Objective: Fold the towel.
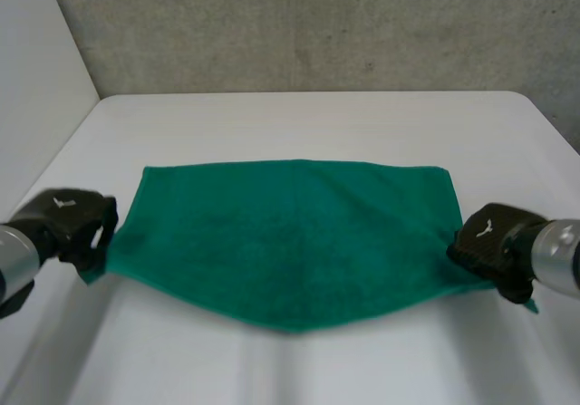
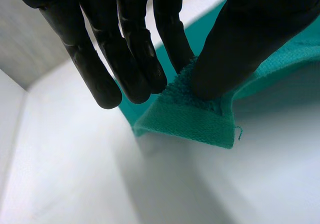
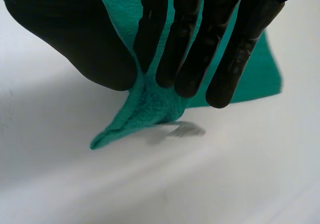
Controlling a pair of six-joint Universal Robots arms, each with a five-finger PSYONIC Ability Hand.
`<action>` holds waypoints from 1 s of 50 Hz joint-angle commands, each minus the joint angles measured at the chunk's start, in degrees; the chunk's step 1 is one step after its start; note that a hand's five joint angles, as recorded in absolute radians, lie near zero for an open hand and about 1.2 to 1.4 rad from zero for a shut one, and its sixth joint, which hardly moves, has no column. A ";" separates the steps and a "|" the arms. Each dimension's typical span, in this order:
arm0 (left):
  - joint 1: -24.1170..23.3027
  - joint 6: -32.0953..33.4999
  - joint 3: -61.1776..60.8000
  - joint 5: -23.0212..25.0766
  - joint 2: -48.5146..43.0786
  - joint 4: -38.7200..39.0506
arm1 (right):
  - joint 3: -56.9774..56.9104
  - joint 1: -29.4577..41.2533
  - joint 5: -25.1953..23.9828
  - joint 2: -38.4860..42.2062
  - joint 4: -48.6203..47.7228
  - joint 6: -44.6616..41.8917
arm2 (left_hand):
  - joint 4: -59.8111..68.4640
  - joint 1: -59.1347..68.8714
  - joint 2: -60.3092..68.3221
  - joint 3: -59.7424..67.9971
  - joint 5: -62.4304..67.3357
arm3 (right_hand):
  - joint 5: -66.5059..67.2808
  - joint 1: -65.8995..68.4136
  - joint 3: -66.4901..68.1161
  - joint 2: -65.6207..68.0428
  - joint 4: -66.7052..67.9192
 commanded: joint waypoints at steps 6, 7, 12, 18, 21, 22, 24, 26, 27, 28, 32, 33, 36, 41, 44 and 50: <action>-4.96 -1.01 21.74 -3.53 -16.66 6.55 | -19.27 0.39 6.28 13.18 -9.31 3.15 | 11.48 15.33 11.27 11.58 15.35 | 13.43 23.95 12.33 12.75 11.86; -4.98 -1.03 21.80 -3.55 -16.67 6.55 | -22.31 0.48 6.71 13.36 -10.18 3.94 | 11.48 15.33 11.27 11.58 15.35 | 13.43 23.95 12.33 12.75 11.86; -8.05 -9.53 41.26 -9.07 -16.50 12.67 | -41.06 0.22 8.48 13.53 -16.86 10.62 | 11.48 15.33 11.27 11.58 15.35 | 13.43 23.95 12.33 12.75 11.86; -8.23 -18.42 46.32 -14.79 -11.49 35.54 | -47.23 0.39 8.39 8.71 -41.45 21.87 | 11.48 15.33 11.27 11.58 15.35 | 13.43 23.95 12.33 12.75 11.86; -8.32 -19.13 43.51 -15.32 -11.04 36.17 | -40.82 -0.13 7.78 3.70 -44.29 21.79 | 11.48 15.33 11.27 11.58 15.35 | 13.43 23.95 12.33 12.75 11.86; -8.32 -19.04 42.46 -15.15 -11.04 35.99 | -39.23 -0.13 7.51 2.91 -44.20 21.87 | 11.48 15.33 11.27 11.58 15.35 | 13.43 23.95 12.33 12.75 11.86; -8.49 -19.04 40.09 -14.80 -11.04 35.90 | -34.42 0.30 6.11 2.20 -44.20 21.96 | 11.48 15.33 11.27 11.58 15.35 | 13.43 23.95 12.33 12.75 11.86; -8.23 -19.13 36.40 -14.18 -10.95 35.99 | -31.15 0.30 5.49 2.20 -44.29 21.96 | 11.48 15.33 11.27 11.58 15.35 | 13.43 23.95 12.33 12.75 11.86; -8.14 -19.13 35.17 -13.92 -11.04 36.17 | -29.65 0.30 5.14 2.20 -44.29 21.96 | 11.48 15.33 11.27 11.58 15.35 | 13.43 23.95 12.33 12.75 11.86; -8.23 -19.13 32.81 -13.39 -11.22 36.25 | -27.98 0.13 4.88 2.20 -44.29 22.05 | 11.48 15.33 11.27 11.58 15.35 | 13.43 23.95 12.33 12.75 11.86; -7.88 -19.22 27.35 -12.69 -11.57 36.26 | -19.10 -0.05 4.61 2.55 -44.99 22.23 | 11.48 15.33 11.27 11.58 15.35 | 13.43 23.95 12.33 12.75 11.86; -7.79 -19.22 26.20 -12.51 -11.83 36.26 | -17.87 0.13 4.61 2.81 -45.08 22.23 | 11.48 15.33 11.27 11.58 15.35 | 13.43 23.95 12.33 12.75 11.86; -7.70 -19.39 21.73 -11.72 -14.19 36.52 | -14.00 0.30 3.82 5.18 -46.04 22.31 | 11.48 15.33 11.27 11.58 15.35 | 13.43 23.95 12.33 12.75 11.86; -7.97 -19.22 17.84 -11.37 -18.42 36.43 | -10.92 -0.13 0.75 11.76 -47.01 21.87 | 11.48 15.33 11.27 11.58 15.35 | 13.43 23.95 12.33 12.75 11.86; -7.88 -18.96 14.43 -11.28 -21.23 35.99 | -11.00 -0.13 0.48 18.00 -46.13 21.44 | 11.48 15.33 11.27 11.58 15.35 | 13.43 23.95 12.33 12.75 11.86; -7.61 -16.94 9.59 -11.37 -20.80 33.62 | -10.21 -0.40 0.74 21.62 -42.54 18.80 | 11.48 15.33 11.27 11.58 15.35 | 13.43 23.95 12.33 12.75 11.86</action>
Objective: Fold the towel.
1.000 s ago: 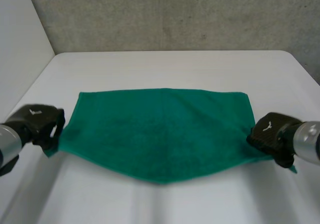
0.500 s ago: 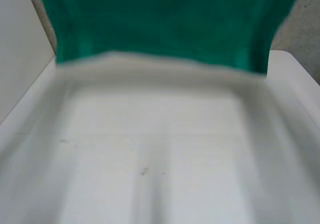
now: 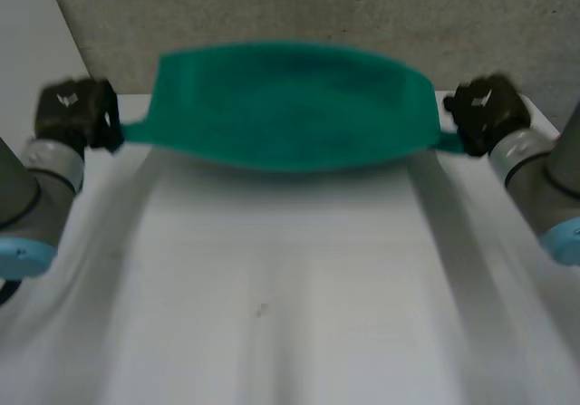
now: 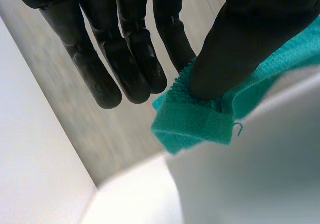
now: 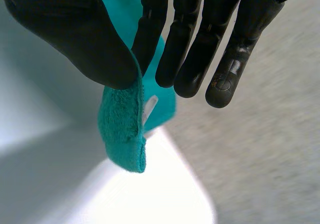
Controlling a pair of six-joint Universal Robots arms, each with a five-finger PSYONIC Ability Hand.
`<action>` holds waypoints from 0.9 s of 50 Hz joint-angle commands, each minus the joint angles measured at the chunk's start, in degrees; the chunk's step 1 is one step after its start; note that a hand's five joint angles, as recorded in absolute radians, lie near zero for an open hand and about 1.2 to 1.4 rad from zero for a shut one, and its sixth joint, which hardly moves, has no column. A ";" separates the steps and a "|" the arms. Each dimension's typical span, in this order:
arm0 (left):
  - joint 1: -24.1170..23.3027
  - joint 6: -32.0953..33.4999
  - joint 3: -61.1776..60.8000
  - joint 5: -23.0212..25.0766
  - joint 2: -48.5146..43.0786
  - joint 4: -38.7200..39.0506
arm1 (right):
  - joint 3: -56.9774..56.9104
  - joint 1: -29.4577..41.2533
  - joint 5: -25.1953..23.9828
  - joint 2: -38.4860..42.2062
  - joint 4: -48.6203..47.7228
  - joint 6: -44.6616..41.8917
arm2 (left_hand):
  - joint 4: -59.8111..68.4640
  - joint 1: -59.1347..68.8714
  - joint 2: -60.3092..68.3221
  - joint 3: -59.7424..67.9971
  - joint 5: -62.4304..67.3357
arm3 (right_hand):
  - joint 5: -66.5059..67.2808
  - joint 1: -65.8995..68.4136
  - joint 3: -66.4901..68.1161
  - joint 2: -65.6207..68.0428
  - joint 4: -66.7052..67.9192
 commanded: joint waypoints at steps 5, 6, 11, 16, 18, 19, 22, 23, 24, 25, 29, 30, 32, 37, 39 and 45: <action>1.29 7.45 -11.85 -0.05 3.32 -11.36 | 2.34 -0.41 -0.01 1.37 15.31 -8.71 | 11.48 15.33 11.26 11.55 15.35 | 13.02 23.95 12.32 12.74 11.86; 1.83 8.52 -12.75 0.04 4.31 -13.32 | 2.78 -0.41 -0.01 0.14 17.42 -9.60 | 11.48 15.33 11.26 11.55 15.35 | 13.02 23.95 12.32 12.74 11.86; 4.37 17.55 -17.67 1.44 10.28 -25.87 | 7.25 -0.58 0.17 -6.63 30.17 -15.48 | 11.48 15.33 11.26 11.55 15.35 | 13.02 23.95 12.32 12.74 11.86; 7.27 25.83 -21.98 7.05 17.57 -37.93 | 16.20 -4.88 0.87 -14.53 42.21 -26.53 | 11.48 15.33 11.26 11.55 15.35 | 13.02 23.95 12.32 12.74 11.86; 7.98 26.46 -22.34 8.56 19.34 -39.44 | 17.80 -5.77 0.61 -16.04 43.02 -29.37 | 11.48 15.33 11.26 11.55 15.35 | 13.02 23.95 12.32 12.74 11.86; 8.16 26.55 -22.43 9.35 20.05 -39.79 | 18.59 -6.21 0.17 -17.01 42.32 -31.12 | 11.48 15.33 11.26 11.55 15.35 | 13.02 23.95 12.32 12.74 11.86; 7.81 26.55 -22.08 11.29 21.90 -39.10 | 18.43 -5.95 0.17 -17.10 39.43 -30.96 | 11.48 15.33 11.26 11.55 15.35 | 13.02 23.95 12.32 12.74 11.86; 7.81 26.55 -21.82 11.55 21.99 -38.57 | 17.82 -5.68 0.17 -17.02 36.72 -29.83 | 11.48 15.33 11.26 11.55 15.35 | 13.02 23.95 12.32 12.74 11.86; 7.89 26.46 -21.12 11.90 21.72 -36.91 | 17.37 -5.60 0.26 -16.75 35.30 -29.21 | 11.48 15.33 11.26 11.55 15.35 | 13.02 23.95 12.32 12.74 11.86; 7.81 26.37 -20.50 11.91 21.29 -35.94 | 17.02 -5.51 0.34 -16.49 33.81 -28.42 | 11.48 15.33 11.26 11.55 15.35 | 13.02 23.95 12.32 12.74 11.86; 7.11 25.24 -17.61 11.38 17.44 -28.40 | 13.25 -5.33 0.61 -11.93 27.48 -24.55 | 11.48 15.33 11.26 11.55 15.35 | 13.02 23.95 12.32 12.74 11.86; 6.67 24.71 -16.81 11.20 15.76 -26.37 | 12.20 -5.24 0.70 -10.61 26.51 -23.94 | 11.48 15.33 11.26 11.55 15.35 | 13.02 23.95 12.32 12.74 11.86; 4.91 22.25 -13.47 10.06 11.01 -20.74 | 9.03 -4.46 0.78 -7.09 23.17 -22.00 | 11.48 15.33 11.26 11.55 15.35 | 13.02 23.95 12.32 12.74 11.86; 1.57 16.53 -6.71 3.22 1.96 -12.91 | 3.66 -2.34 1.49 -1.72 16.21 -19.01 | 11.48 15.33 11.26 11.55 15.35 | 13.02 23.95 12.32 12.74 11.86; 0.34 15.74 -4.25 0.49 -0.76 -11.33 | 0.69 -1.29 3.06 1.59 12.55 -18.22 | 11.48 15.33 11.26 11.55 15.35 | 13.02 23.95 12.32 12.74 11.86; -3.35 15.03 4.45 -3.47 -9.38 -7.89 | -8.10 -0.06 7.02 11.35 9.10 -17.87 | 11.48 15.33 11.26 11.55 15.35 | 13.02 23.95 12.32 12.74 11.86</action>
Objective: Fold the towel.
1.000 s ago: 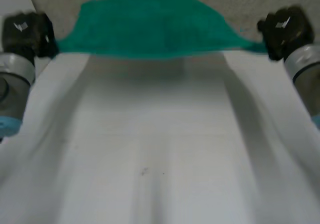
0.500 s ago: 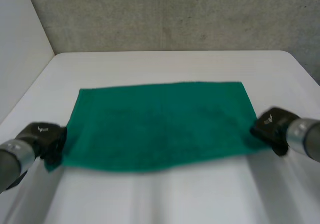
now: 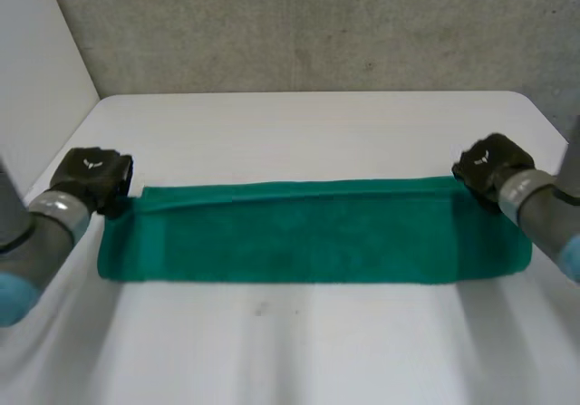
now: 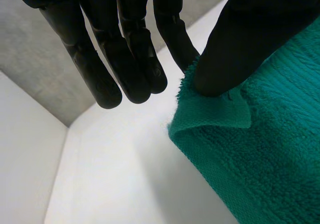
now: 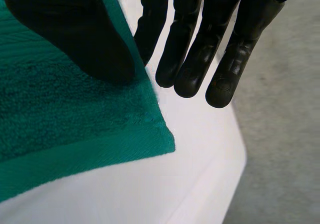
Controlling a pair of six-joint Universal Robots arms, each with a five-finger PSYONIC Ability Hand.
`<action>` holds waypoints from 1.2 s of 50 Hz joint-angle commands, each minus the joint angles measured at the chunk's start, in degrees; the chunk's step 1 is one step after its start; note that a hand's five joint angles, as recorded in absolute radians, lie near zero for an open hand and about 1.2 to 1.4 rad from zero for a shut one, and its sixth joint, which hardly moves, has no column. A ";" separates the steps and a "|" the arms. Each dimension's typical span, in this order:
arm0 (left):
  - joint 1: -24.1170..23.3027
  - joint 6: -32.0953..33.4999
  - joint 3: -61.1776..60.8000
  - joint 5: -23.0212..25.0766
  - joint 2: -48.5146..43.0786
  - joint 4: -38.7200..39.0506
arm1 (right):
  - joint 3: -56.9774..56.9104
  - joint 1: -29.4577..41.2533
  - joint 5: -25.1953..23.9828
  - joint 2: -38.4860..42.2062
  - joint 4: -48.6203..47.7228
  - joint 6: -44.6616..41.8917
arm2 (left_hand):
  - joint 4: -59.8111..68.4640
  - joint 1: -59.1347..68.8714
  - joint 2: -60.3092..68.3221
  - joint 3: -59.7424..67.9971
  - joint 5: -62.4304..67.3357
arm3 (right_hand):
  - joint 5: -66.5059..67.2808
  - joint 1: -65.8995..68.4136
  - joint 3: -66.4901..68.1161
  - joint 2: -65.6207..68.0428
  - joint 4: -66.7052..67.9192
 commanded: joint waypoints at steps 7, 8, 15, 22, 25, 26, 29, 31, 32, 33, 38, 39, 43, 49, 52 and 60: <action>-5.61 -1.10 19.86 -10.06 -19.64 3.22 | -17.05 3.30 4.42 18.35 -8.61 1.11 | 11.47 15.33 11.25 11.55 15.35 | 12.97 23.95 12.32 12.74 11.85; -5.79 -1.10 20.04 -10.50 -20.09 3.13 | -17.41 3.31 4.59 18.80 -9.05 1.11 | 11.47 15.33 11.25 11.55 15.35 | 11.70 22.68 11.05 11.47 10.58; -7.72 -1.01 19.26 -10.33 -20.36 3.74 | -18.29 3.92 8.80 20.47 -10.55 2.95 | -55.01 -51.14 -55.23 -54.93 -51.13 | -57.03 -46.05 -57.68 -57.26 -58.15; -8.34 -1.36 17.94 -10.33 -17.11 4.44 | -13.48 2.69 9.52 12.59 -10.81 16.38 | -58.53 -54.67 -58.75 -58.45 -54.65 | -57.03 -46.05 -57.68 -57.26 -58.15; -8.26 -1.45 15.83 -10.33 -14.48 4.44 | -9.07 2.69 7.85 8.10 -10.81 18.94 | -58.53 -54.67 -58.75 -58.45 -54.65 | -57.03 -46.05 -57.68 -57.26 -58.15; -8.17 -1.45 15.22 -10.33 -13.77 4.44 | -6.19 2.52 5.93 5.38 -10.81 19.56 | -58.53 -54.67 -58.75 -58.45 -54.65 | -57.03 -46.05 -57.68 -57.26 -58.15; -7.82 -1.54 11.88 -10.24 -10.87 4.44 | -1.78 1.55 2.67 1.41 -10.64 19.92 | -58.53 -54.67 -58.75 -58.45 -54.65 | -57.03 -46.05 -57.68 -57.26 -58.15; -7.46 -1.63 9.07 -10.24 -8.59 4.44 | 3.05 -0.47 -0.76 -2.02 -9.76 19.83 | -58.53 -54.67 -58.75 -58.45 -54.65 | -57.03 -46.05 -57.68 -57.26 -58.15; -7.38 -1.63 8.10 -10.24 -7.88 4.53 | 4.46 -1.17 -1.81 -2.90 -9.24 19.83 | -58.53 -54.67 -58.75 -58.45 -54.65 | -57.03 -46.05 -57.68 -57.26 -58.15; -7.38 -1.63 7.14 -10.24 -7.18 4.53 | 5.69 -1.87 -2.78 -3.69 -8.80 20.00 | -58.53 -54.67 -58.75 -58.45 -54.65 | -57.03 -46.05 -57.68 -57.26 -58.15; -7.29 -1.63 2.30 -10.16 -4.63 5.50 | 11.76 -5.30 -6.91 -5.10 -6.51 20.27 | -58.53 -54.67 -58.75 -58.45 -54.65 | -55.30 -44.32 -55.95 -55.54 -56.42; -7.29 -1.63 1.86 -10.16 -4.45 5.76 | 12.38 -5.57 -7.18 -5.02 -6.59 20.27 | -58.53 -54.67 -58.75 -58.45 -54.65 | -53.59 -42.62 -54.25 -53.83 -54.72; -7.55 -1.63 0.62 -10.16 -4.36 6.64 | 14.32 -6.71 -7.54 -4.75 -6.86 20.36 | -58.53 -54.67 -58.75 -58.45 -54.65 | -48.54 -37.57 -49.20 -48.78 -49.67; -7.64 -1.63 0.53 -10.24 -4.36 6.91 | 15.20 -8.73 -7.54 -1.16 -9.66 20.27 | -58.53 -54.67 -58.75 -58.45 -54.65 | -32.95 -21.97 -33.60 -33.18 -34.07; -7.46 -1.63 0.27 -10.16 -4.36 6.91 | 15.02 -9.09 -7.36 0.26 -10.81 20.27 | -58.53 -54.67 -58.75 -58.45 -54.65 | -22.80 -11.82 -23.45 -23.03 -23.92; -7.38 -1.63 -0.61 -10.24 -4.36 6.91 | 12.83 -14.17 -6.48 2.46 -11.52 20.01 | -58.53 -54.67 -58.75 -58.45 -54.65 | 12.97 23.95 12.32 12.74 11.85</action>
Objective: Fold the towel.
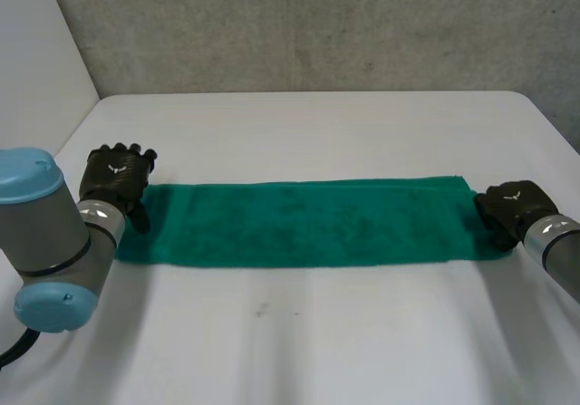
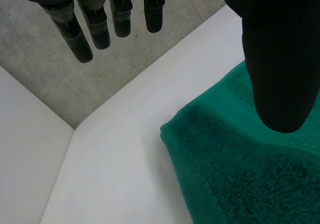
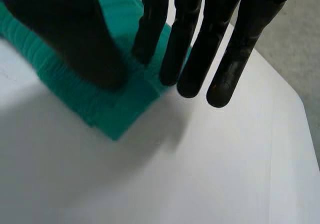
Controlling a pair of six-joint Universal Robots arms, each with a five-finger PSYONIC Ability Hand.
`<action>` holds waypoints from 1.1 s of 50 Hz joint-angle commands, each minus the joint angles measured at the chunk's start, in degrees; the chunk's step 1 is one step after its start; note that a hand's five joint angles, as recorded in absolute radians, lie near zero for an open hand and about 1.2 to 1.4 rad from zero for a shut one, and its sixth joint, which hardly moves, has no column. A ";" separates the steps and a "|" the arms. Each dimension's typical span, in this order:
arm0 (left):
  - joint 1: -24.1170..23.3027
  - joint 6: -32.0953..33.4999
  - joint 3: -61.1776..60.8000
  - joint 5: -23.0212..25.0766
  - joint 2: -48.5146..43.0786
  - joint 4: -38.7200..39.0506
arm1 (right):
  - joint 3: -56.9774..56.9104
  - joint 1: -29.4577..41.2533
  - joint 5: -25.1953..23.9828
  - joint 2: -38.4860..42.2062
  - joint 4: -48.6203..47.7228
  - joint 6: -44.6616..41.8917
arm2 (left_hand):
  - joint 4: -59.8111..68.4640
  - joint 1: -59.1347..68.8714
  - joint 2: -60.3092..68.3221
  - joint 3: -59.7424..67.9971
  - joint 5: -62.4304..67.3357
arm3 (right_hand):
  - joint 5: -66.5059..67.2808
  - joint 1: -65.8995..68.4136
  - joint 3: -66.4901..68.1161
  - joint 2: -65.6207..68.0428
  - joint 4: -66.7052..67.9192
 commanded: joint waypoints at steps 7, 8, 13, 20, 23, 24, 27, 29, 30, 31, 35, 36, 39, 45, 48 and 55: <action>0.12 0.00 -0.71 -0.04 0.07 -0.06 | -2.32 -10.20 0.41 0.76 -0.51 -1.16 | -1.67 -1.66 -1.56 -2.22 -2.71 | 20.67 28.46 19.15 18.35 19.01; 0.12 0.00 -0.71 -0.04 0.07 -0.06 | -2.59 -10.99 0.41 0.50 -0.42 -1.34 | -1.67 -1.66 -1.56 -2.22 -2.71 | 20.67 28.46 19.15 18.35 19.01; 0.12 0.00 -1.32 -0.04 0.16 -0.06 | -5.57 -14.42 0.58 -0.47 0.54 -4.66 | -1.67 -1.66 -1.56 -2.22 -2.71 | 20.67 28.46 19.15 18.35 19.01; 0.20 0.00 -2.11 -0.04 1.65 -0.06 | -8.30 -11.89 -0.56 -4.42 3.88 -4.68 | -1.67 -1.66 -1.56 -2.22 -2.71 | 20.67 28.46 19.15 18.35 19.01; 0.29 0.00 -2.11 -0.04 1.92 -0.06 | -10.66 -3.92 -1.52 -5.66 3.88 -1.18 | -1.67 -1.66 -1.56 -2.22 -2.71 | 20.67 28.46 19.15 18.35 19.01; 0.38 0.00 -2.20 -0.04 2.01 -0.06 | -11.54 -1.53 -1.96 -5.66 3.88 -0.12 | -1.67 -1.66 -1.56 -2.22 -2.71 | 20.67 28.46 19.15 18.35 19.01; 0.29 0.00 -2.20 -0.13 2.18 -0.06 | -14.01 4.73 -3.02 -5.75 3.97 2.53 | -1.67 -1.66 -1.56 -2.22 -2.71 | 20.67 28.46 19.15 18.35 19.01; 0.38 0.00 -2.20 -0.13 2.53 -0.06 | -17.08 13.58 -4.25 -5.83 3.88 4.72 | -1.67 -1.66 -1.56 -2.22 -2.71 | 20.67 28.46 19.15 18.35 19.01; 0.38 -0.09 -2.29 -0.13 2.97 -0.06 | -17.96 15.70 -4.51 -5.75 3.88 5.08 | -1.67 -1.66 -1.56 -2.22 -2.71 | 20.67 28.46 19.15 18.35 19.01; 0.38 -0.09 -2.29 -0.13 2.97 -0.06 | -18.84 17.98 -4.78 -5.57 3.88 5.34 | -1.67 -1.66 -1.56 -2.22 -2.71 | 20.67 28.46 19.15 18.35 19.01; 0.56 -0.09 -2.99 -0.04 3.76 -0.06 | -23.41 28.53 -6.53 -1.63 3.88 5.52 | -1.67 -1.66 -1.56 -2.22 -2.71 | 20.67 28.46 19.15 18.35 19.01; 0.56 -0.09 -3.16 -0.04 3.85 -0.06 | -24.38 30.64 -7.15 -0.05 3.97 5.52 | -1.67 -1.66 -1.56 -2.22 -2.71 | 20.67 28.46 19.15 18.35 19.01; 0.56 -0.09 -3.43 -0.04 4.03 -0.06 | -27.63 36.44 -9.17 4.70 4.23 5.34 | -1.67 -1.66 -1.56 -2.22 -2.71 | 20.67 28.46 19.15 18.35 19.01; 0.12 -0.09 -3.87 -0.04 4.20 -0.06 | -34.48 44.45 -10.67 16.99 4.41 4.90 | -1.67 -1.66 -1.56 -2.22 -2.71 | 20.67 28.46 19.15 18.35 19.01; -0.23 -0.09 -3.87 -0.13 4.29 -0.06 | -36.86 45.86 -10.14 20.35 4.59 4.90 | -1.67 -1.66 -1.56 -2.22 -2.71 | 20.67 28.46 19.15 18.35 19.01; -4.35 -0.09 -3.35 -0.04 4.47 -0.06 | -39.59 45.69 -0.94 21.24 7.48 5.17 | -1.67 -1.66 -1.56 -2.22 -2.71 | -45.26 -37.47 -46.79 -47.59 -46.92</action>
